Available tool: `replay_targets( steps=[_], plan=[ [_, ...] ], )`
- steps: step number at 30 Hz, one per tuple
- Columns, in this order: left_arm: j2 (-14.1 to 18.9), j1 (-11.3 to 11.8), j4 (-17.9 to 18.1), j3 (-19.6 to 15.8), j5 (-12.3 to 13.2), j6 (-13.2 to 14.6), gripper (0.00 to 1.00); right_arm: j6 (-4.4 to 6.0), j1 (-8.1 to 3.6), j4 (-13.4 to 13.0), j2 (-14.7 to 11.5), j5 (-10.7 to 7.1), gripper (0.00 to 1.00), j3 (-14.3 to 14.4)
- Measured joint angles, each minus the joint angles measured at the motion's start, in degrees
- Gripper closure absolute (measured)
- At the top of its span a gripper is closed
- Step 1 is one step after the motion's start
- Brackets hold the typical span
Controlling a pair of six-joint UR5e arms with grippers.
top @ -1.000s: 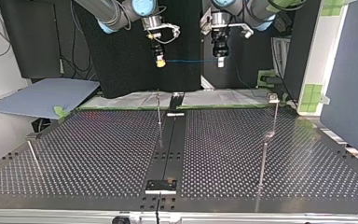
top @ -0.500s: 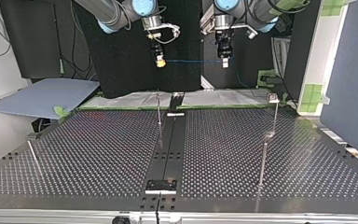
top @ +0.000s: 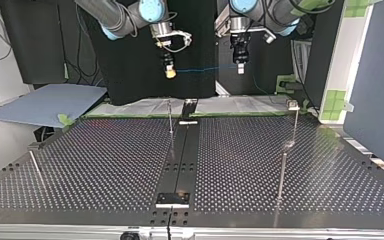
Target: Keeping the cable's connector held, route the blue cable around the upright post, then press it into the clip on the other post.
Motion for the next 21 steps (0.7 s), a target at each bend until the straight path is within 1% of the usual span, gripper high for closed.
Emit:
replay_targets(
  steps=[3, 5, 8, 11, 13, 21],
  plan=[
    [1.3, 0.2, -1.3, 0.1, 0.0, -1.1, 1.00, 1.15, -0.25, 1.4, -1.5, -0.51, 1.00, -0.5],
    [2.2, 0.3, -2.2, 0.1, -0.4, -1.9, 1.00, 2.12, -0.50, 2.5, -2.5, -1.30, 1.00, -0.9],
    [3.5, 0.5, -3.6, 0.1, -1.2, -1.9, 1.00, 2.89, -0.71, 4.0, -4.0, -2.65, 1.00, -1.9],
    [4.9, 0.6, -5.0, 0.1, -2.2, -1.5, 1.00, 2.97, -0.59, 5.6, -5.6, -4.20, 1.00, -3.3],
    [5.7, 0.7, -5.7, 0.4, -2.5, -1.3, 1.00, 2.96, -0.54, 6.5, -6.5, -4.90, 1.00, -4.2],
    [9.3, 1.1, -9.4, 3.4, -3.9, -2.4, 1.00, 2.89, -0.43, 10.3, -10.3, -6.54, 1.00, -8.0]
  ],
)
